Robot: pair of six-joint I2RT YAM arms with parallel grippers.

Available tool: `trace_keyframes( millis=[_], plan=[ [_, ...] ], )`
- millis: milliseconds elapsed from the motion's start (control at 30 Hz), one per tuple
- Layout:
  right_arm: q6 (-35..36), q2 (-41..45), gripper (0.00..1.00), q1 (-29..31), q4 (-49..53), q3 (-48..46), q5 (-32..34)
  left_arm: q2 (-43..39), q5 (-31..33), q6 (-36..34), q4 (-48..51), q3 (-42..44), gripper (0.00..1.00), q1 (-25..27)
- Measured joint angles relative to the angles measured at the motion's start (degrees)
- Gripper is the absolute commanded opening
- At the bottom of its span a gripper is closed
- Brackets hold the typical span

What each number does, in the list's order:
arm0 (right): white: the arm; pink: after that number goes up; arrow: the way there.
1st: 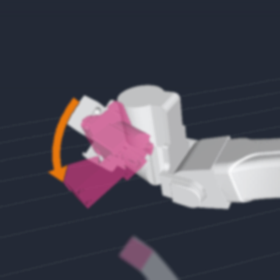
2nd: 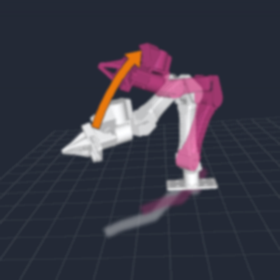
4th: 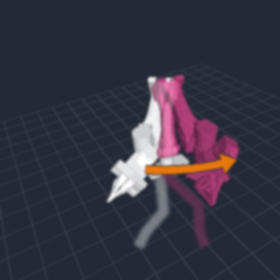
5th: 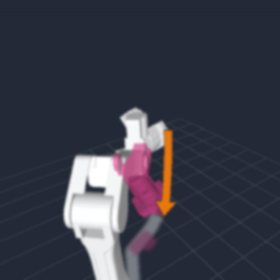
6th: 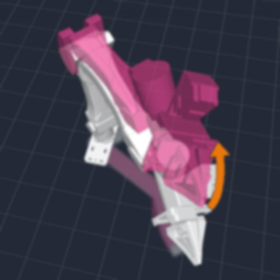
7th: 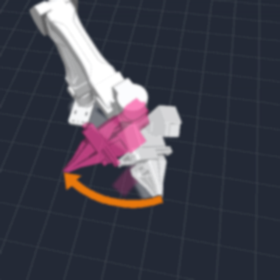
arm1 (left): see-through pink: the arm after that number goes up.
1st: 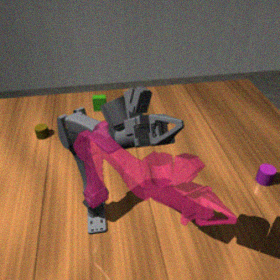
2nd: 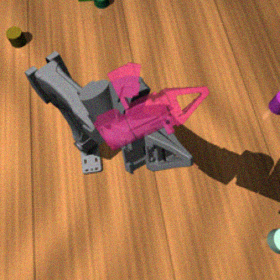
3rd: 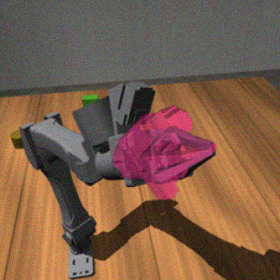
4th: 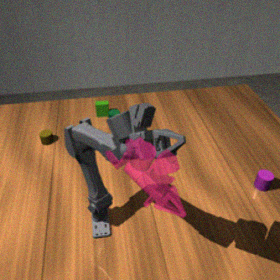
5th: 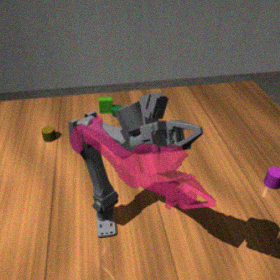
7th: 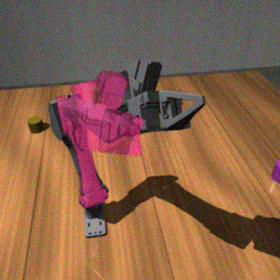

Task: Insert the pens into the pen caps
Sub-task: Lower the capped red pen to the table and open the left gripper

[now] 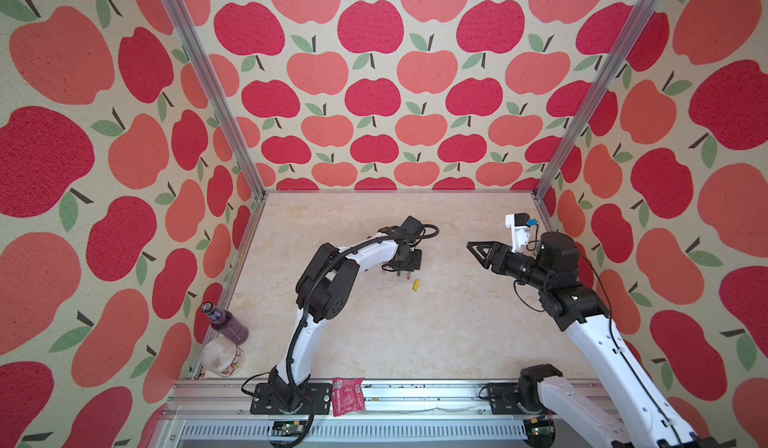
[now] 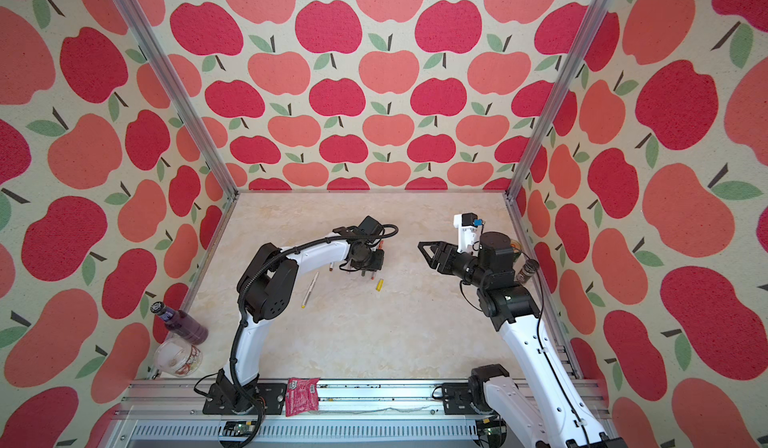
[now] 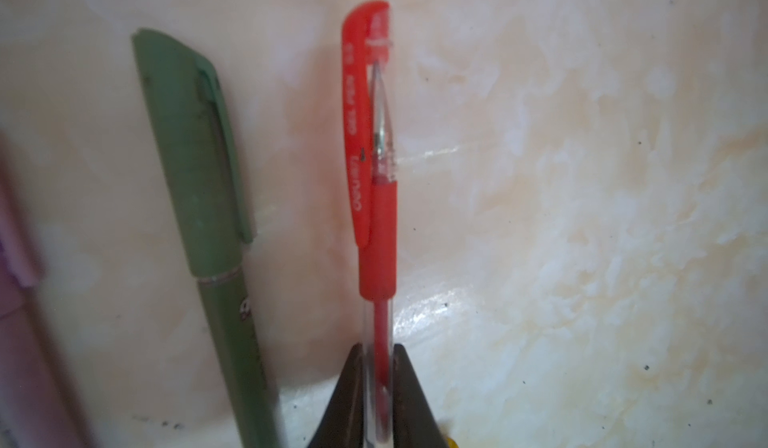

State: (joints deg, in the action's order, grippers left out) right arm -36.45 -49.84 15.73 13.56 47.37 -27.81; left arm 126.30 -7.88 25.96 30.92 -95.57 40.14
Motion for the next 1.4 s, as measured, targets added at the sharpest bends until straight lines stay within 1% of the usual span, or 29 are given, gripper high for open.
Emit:
trace_keyframes(
  millis=[400,533,833,900,1000,1100,1267,1400],
  plan=[
    [-0.02,1.90,0.57,-0.81,-0.13,-0.59,-0.85,1.09,-0.02,0.79,0.44,-1.36,0.18,0.35],
    [-0.02,2.47,0.57,-0.87,-0.13,-0.85,-1.27,1.16,-0.02,1.46,0.39,-1.42,0.16,0.46],
    [-0.02,3.13,0.57,-0.92,-0.11,-1.14,-1.70,1.22,0.00,2.27,0.37,-1.46,0.16,0.46],
    [0.00,3.30,0.57,-0.96,-0.09,-1.14,-1.73,1.22,-0.02,2.75,0.33,-1.49,0.19,0.46],
    [0.00,3.69,0.58,-1.22,-0.04,-1.14,-1.73,1.22,-0.15,3.23,-0.22,-1.53,0.27,0.52],
    [0.00,4.00,0.58,-1.29,0.13,-1.14,-1.73,1.18,-0.28,3.10,-1.73,-1.29,0.33,0.63],
    [0.00,4.31,0.58,-1.29,1.07,-1.14,-1.73,-0.17,-0.50,2.80,-4.63,0.33,0.35,0.79],
    [0.02,4.63,0.58,-1.29,1.73,-1.14,-1.73,-5.03,-0.35,1.90,-7.19,2.99,0.37,0.90]
  ],
)
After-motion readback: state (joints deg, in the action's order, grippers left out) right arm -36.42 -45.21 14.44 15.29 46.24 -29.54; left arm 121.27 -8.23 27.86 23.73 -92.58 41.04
